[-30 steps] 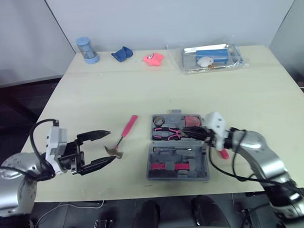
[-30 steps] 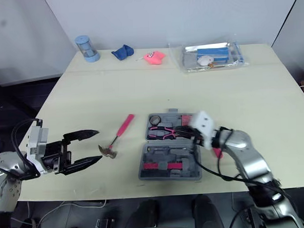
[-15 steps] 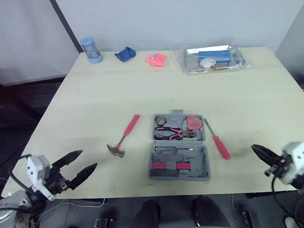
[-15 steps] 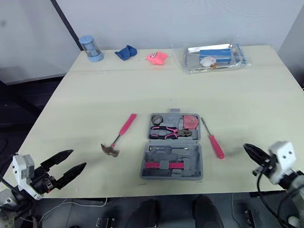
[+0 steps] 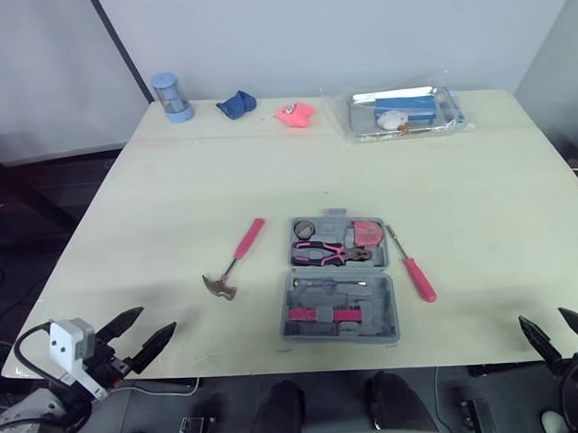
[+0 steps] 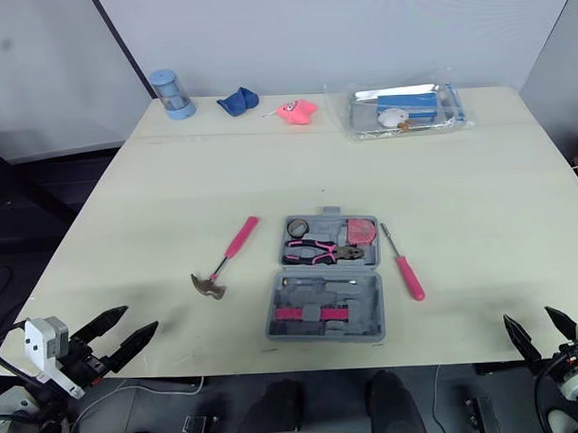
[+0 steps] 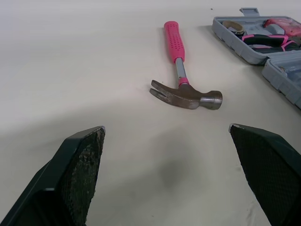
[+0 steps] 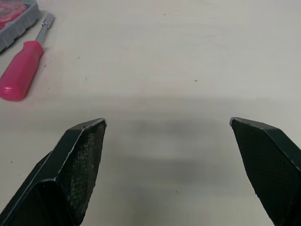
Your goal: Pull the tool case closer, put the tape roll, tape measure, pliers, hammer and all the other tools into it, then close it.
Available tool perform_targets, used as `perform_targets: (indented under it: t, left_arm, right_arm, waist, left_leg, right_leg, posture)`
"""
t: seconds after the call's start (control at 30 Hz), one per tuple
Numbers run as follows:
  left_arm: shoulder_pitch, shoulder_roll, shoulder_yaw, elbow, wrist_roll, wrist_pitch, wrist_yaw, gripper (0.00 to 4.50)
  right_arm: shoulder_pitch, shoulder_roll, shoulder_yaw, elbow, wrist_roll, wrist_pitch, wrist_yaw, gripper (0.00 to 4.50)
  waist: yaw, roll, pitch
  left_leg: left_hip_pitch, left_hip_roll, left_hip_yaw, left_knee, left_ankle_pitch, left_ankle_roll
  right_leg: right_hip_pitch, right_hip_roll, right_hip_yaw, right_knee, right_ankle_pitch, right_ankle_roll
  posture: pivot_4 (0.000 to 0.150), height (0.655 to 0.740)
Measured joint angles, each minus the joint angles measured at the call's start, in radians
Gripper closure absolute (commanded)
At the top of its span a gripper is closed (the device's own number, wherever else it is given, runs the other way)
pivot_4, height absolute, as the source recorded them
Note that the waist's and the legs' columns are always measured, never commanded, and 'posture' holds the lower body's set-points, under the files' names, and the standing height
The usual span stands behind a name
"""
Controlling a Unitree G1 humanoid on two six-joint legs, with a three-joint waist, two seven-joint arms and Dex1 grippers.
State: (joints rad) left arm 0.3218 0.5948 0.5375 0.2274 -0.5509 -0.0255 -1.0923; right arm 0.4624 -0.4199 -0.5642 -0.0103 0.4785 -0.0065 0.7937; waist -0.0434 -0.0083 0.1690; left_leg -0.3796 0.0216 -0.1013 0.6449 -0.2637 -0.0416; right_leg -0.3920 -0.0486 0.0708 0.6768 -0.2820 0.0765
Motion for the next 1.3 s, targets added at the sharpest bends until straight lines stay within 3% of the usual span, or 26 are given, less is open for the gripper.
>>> perform_targets:
  t: [0.33,0.8,0.93,1.13,1.3]
  left_arm:
    - [-0.105,0.002,-0.068,-0.131,0.044,0.12,0.179,0.0]
    - [-0.226,0.002,-0.215,-0.303,0.118,0.307,0.369,0.0]
    - [-0.25,0.037,-0.266,-0.308,0.136,0.313,0.33,0.0]
    - [-0.48,0.223,-0.348,-0.048,0.22,0.22,0.115,0.0]
    - [-0.619,0.221,-0.43,0.094,0.243,0.306,0.031,0.0]
  right_arm:
    - [-0.073,-0.108,0.123,-0.263,0.076,0.121,0.055,0.06]
    - [-0.288,-0.225,0.308,-0.38,0.108,0.197,0.185,0.06]
    - [-0.31,-0.228,0.324,-0.385,0.107,0.196,0.203,0.06]
    - [-0.37,-0.228,0.378,-0.385,0.105,0.195,0.22,0.06]
    - [-0.391,-0.223,0.4,-0.386,0.096,0.186,0.221,0.06]
  waist:
    - [0.003,-0.001,-0.001]
    - [0.005,-0.001,0.0]
    - [0.004,-0.001,0.0]
    - [0.0,-0.001,0.0]
    - [0.002,-0.001,0.0]
  left_leg:
    - [0.0,0.0,0.0,0.0,0.0,0.0]
    - [-0.001,0.0,-0.001,0.002,0.0,0.0]
    - [-0.001,0.0,-0.001,0.002,0.0,0.0]
    - [-0.001,0.0,-0.001,0.002,0.0,0.0]
    - [-0.003,-0.001,-0.002,0.003,0.0,0.0]
  right_leg:
    - [0.0,0.0,0.0,0.0,0.0,0.0]
    - [0.0,0.0,0.0,0.0,0.0,0.001]
    - [0.0,0.0,-0.001,0.001,0.0,0.0]
    - [0.0,0.001,-0.001,0.0,0.0,0.0]
    - [0.0,0.0,-0.002,0.0,0.0,0.0]
  posture:
    - [0.15,0.74]
    - [0.15,0.74]
    - [0.15,0.74]
    - [0.15,0.74]
    - [0.15,0.74]
